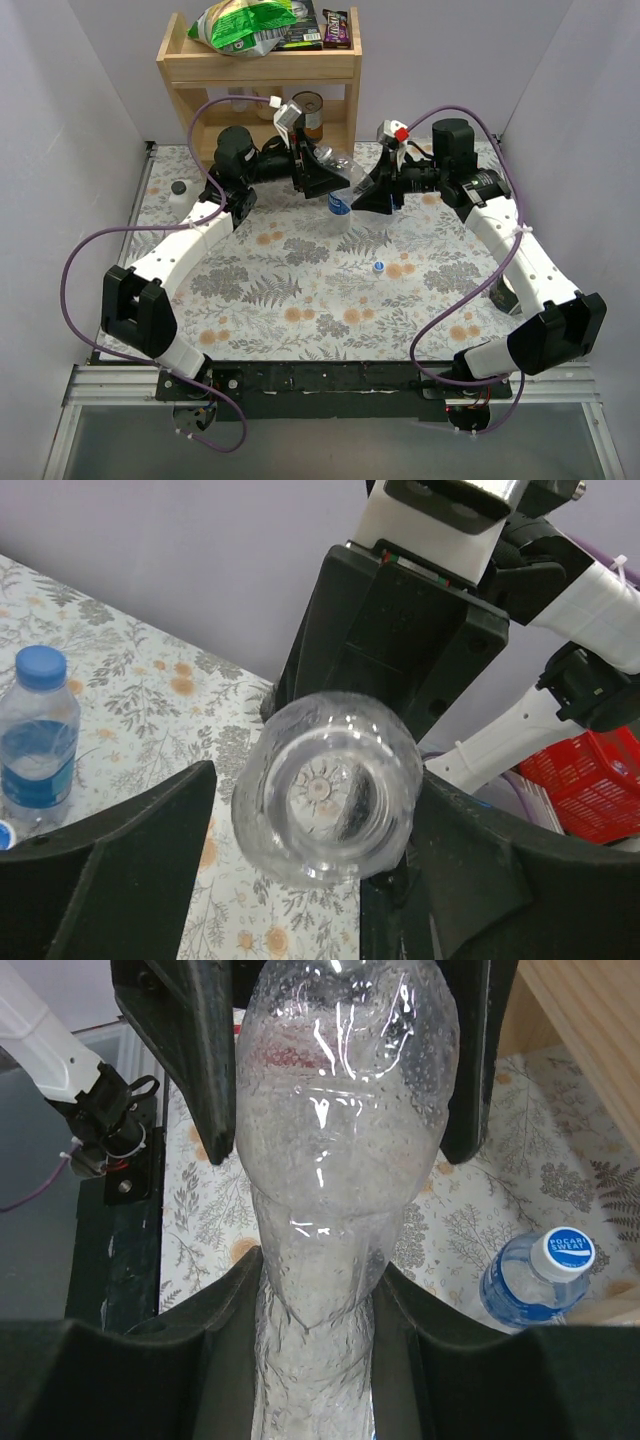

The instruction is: Screw on the bottle caps

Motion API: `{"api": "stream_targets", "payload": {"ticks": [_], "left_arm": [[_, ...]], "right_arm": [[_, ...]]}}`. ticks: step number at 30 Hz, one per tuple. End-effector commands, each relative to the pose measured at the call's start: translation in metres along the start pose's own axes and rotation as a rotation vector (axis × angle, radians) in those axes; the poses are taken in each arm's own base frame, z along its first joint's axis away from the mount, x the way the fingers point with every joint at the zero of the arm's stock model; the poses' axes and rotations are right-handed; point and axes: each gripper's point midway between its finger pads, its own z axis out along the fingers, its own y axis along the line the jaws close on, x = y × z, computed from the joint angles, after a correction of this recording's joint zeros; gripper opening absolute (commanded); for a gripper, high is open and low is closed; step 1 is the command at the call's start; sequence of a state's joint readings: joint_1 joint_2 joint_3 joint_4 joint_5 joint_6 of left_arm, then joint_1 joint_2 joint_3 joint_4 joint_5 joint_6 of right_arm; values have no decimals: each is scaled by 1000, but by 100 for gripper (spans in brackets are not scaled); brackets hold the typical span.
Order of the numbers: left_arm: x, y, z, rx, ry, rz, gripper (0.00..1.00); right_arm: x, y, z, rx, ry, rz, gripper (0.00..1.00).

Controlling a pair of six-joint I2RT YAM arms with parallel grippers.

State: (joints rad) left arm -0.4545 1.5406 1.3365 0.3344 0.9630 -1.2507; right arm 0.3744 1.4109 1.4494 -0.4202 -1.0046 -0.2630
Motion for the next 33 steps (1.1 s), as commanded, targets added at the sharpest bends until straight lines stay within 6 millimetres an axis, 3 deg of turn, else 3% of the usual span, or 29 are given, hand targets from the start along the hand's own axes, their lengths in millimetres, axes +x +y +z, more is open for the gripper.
{"api": "stream_targets", "payload": {"ticks": [1, 3, 6, 7, 9, 11, 13, 15, 16, 17, 21, 23, 26, 29, 33], "left_arm": [[-25, -21, 6, 62, -43, 47, 70], [-28, -23, 8, 74, -46, 59, 66], [-22, -32, 12, 121, -19, 114, 49], [-19, -33, 13, 134, -11, 138, 36], [-6, -40, 16, 166, 21, 144, 23], [7, -42, 16, 176, 49, 148, 23], [12, -44, 13, 180, 67, 170, 22], [25, -41, 8, 175, 114, 226, 23], [27, -41, 5, 168, 134, 267, 23], [48, -26, -2, 135, 213, 327, 23], [81, -5, -27, 46, 342, 495, 24], [91, -5, -36, 32, 387, 509, 24], [91, -7, -40, 35, 405, 530, 24], [89, -10, -39, 42, 403, 522, 25], [85, -12, -38, 45, 396, 518, 26]], "right_arm": [[-17, 11, 4, -25, -27, -46, 42], [-13, 13, 6, -26, -20, -46, 42], [-7, 15, 11, -34, -10, -43, 43], [-6, 16, 13, -37, -8, -44, 43], [-1, 17, 19, -44, 4, -41, 50], [2, 17, 23, -57, 17, -48, 59], [5, 20, 22, -58, 37, -34, 79], [-8, 20, 13, -28, 47, -106, 91], [-7, 24, 8, -27, 68, -105, 91], [-21, 25, 3, -14, 55, -173, 93], [-49, 34, -8, 0, -15, -230, 98], [-59, 39, -5, -44, -54, -239, 98], [-58, 36, 5, -74, -58, -187, 81], [-52, 30, 16, -80, -43, -170, 72], [-48, 34, 28, -104, -41, -158, 68]]}}
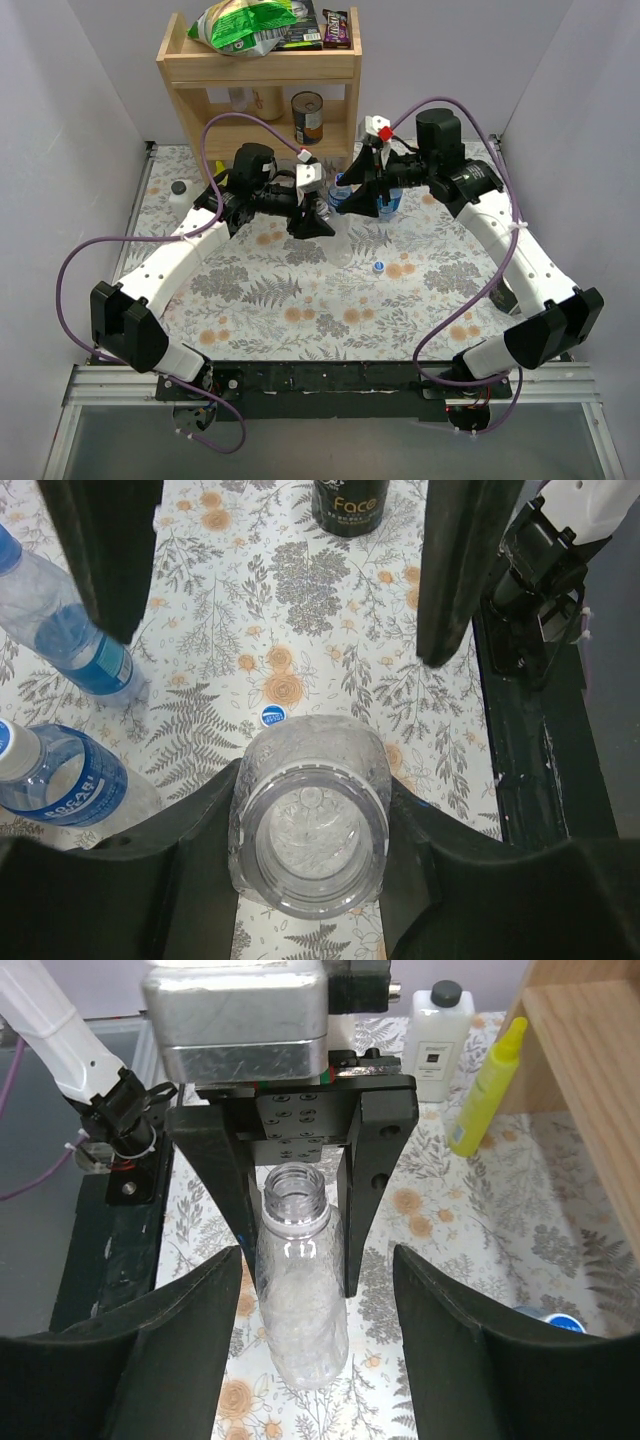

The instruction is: Screw on the bottle caps

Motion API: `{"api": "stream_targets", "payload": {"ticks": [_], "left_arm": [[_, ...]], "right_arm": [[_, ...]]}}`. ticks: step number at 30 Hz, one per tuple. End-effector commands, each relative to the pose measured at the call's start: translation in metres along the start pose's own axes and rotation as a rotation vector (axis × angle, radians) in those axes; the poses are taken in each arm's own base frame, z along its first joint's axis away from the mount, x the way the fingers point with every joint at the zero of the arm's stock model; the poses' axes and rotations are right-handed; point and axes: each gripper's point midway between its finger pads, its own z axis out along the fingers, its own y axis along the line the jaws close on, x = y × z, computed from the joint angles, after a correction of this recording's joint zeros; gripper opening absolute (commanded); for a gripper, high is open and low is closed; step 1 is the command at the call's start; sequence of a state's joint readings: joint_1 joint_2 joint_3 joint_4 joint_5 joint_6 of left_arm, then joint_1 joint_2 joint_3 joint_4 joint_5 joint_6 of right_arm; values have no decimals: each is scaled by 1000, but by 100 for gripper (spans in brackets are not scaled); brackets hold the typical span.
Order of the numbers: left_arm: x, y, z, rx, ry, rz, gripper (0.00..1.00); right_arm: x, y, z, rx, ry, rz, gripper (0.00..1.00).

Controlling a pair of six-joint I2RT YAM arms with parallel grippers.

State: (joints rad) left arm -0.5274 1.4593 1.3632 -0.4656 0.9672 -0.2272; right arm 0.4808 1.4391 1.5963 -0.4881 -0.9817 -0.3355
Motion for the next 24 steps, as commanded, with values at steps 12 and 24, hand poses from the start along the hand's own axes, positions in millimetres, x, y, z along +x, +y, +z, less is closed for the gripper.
{"api": "stream_targets", "payload": {"ticks": [12, 24], "left_arm": [[-21, -8, -7, 14, -30, 52, 27], [-26, -8, -7, 17, -44, 63, 28]], "right_arm": [[-3, 8, 37, -34, -23, 32, 67], [10, -2, 51, -6, 3, 70, 46]]}}
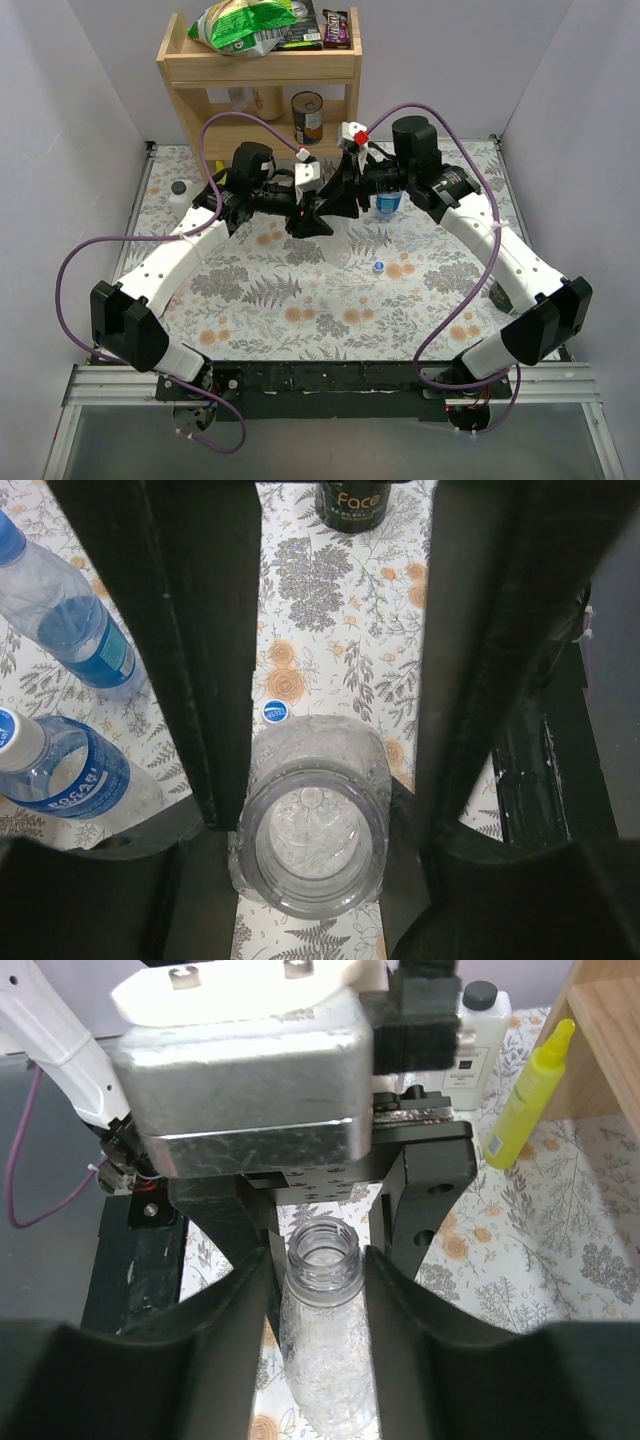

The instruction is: Screw on the bottle caps

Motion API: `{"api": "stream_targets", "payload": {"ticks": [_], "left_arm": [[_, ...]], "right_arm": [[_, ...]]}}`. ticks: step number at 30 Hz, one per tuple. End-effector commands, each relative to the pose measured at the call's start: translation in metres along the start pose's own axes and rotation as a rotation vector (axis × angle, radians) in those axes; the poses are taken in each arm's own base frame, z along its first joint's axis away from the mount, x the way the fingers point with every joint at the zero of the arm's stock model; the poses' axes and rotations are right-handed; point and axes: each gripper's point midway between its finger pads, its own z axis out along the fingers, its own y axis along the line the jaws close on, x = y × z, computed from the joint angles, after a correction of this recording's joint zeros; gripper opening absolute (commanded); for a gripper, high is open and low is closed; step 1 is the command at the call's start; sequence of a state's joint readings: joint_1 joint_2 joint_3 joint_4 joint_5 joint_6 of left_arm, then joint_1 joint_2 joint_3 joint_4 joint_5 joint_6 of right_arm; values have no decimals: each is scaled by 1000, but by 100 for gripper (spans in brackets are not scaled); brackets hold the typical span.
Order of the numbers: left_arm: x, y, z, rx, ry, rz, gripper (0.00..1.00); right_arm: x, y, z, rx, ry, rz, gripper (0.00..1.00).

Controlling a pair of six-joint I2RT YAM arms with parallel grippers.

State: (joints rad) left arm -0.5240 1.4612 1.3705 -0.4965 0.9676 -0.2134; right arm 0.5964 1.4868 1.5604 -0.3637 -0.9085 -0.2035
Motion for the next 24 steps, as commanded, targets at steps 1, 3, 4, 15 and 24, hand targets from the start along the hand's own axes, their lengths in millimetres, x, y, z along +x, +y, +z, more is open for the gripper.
{"api": "stream_targets", "payload": {"ticks": [1, 3, 4, 15, 24], "left_arm": [[-29, -7, -6, 13, -58, 74, 28], [-28, -8, -6, 15, -58, 69, 28], [-28, -8, -6, 13, -59, 69, 28], [-6, 7, -12, -137, -7, -3, 98], [33, -5, -17, -260, -106, -201, 98]], "right_arm": [[1, -10, 9, 21, -5, -4, 40], [1, -9, 9, 10, -9, 2, 23], [-1, -8, 10, 2, -16, -3, 20], [-20, -3, -1, 18, -34, -48, 1], [-50, -2, -24, 35, -92, -69, 1]]}}
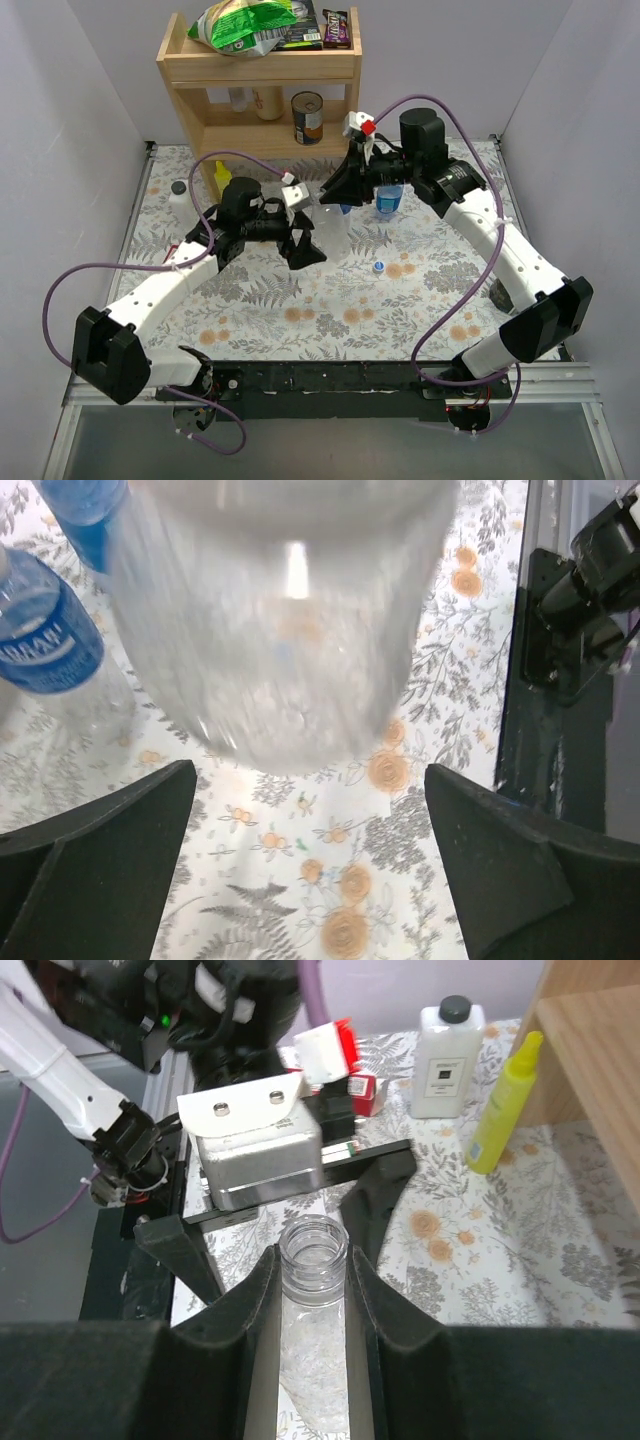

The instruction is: Screw on the bottle caps

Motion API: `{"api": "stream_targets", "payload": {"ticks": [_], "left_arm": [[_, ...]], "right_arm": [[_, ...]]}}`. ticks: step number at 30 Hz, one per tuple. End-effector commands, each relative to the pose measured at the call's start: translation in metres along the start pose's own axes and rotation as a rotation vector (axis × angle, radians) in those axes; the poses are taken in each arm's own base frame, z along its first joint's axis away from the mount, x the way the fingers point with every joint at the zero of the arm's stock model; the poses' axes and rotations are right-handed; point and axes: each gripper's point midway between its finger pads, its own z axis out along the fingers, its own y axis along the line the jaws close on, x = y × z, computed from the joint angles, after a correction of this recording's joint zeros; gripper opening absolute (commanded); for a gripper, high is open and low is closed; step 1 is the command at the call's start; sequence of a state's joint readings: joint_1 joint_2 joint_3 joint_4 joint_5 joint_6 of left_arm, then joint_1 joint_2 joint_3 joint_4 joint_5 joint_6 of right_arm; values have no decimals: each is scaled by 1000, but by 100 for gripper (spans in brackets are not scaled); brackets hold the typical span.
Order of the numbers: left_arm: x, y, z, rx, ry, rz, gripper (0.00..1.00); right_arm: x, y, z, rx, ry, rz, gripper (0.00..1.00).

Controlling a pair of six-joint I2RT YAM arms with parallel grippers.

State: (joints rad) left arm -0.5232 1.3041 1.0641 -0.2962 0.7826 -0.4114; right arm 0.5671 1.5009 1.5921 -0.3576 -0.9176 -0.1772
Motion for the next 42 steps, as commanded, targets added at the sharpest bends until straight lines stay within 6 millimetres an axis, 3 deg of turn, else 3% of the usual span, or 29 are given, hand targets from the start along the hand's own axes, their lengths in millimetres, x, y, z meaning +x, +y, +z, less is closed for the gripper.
{"api": "stream_targets", "payload": {"ticks": [1, 3, 10, 11, 16, 21, 36, 42], "left_arm": [[-29, -3, -10, -65, -176, -61, 98], [-28, 1, -7, -91, -190, -163, 98], [-72, 32, 10, -184, -299, -220, 98], [-68, 36, 17, -180, -288, -234, 98], [-82, 34, 30, -127, -317, -242, 98], [-79, 29, 36, -90, -302, -232, 97], [-73, 8, 40, 49, -279, -121, 68], [-69, 1, 31, 65, -262, -41, 42]], "right_arm": [[-45, 4, -18, 37, -86, -89, 1], [-48, 2, -19, 66, -99, -80, 1], [-70, -25, -29, 263, -184, -72, 1], [-73, -26, -29, 272, -194, -56, 1], [-89, -39, -32, 343, -230, 0, 1], [-91, -41, -31, 354, -242, 34, 1], [-90, -45, -31, 369, -254, 92, 1], [-78, -48, -38, 405, -215, 103, 1]]}}
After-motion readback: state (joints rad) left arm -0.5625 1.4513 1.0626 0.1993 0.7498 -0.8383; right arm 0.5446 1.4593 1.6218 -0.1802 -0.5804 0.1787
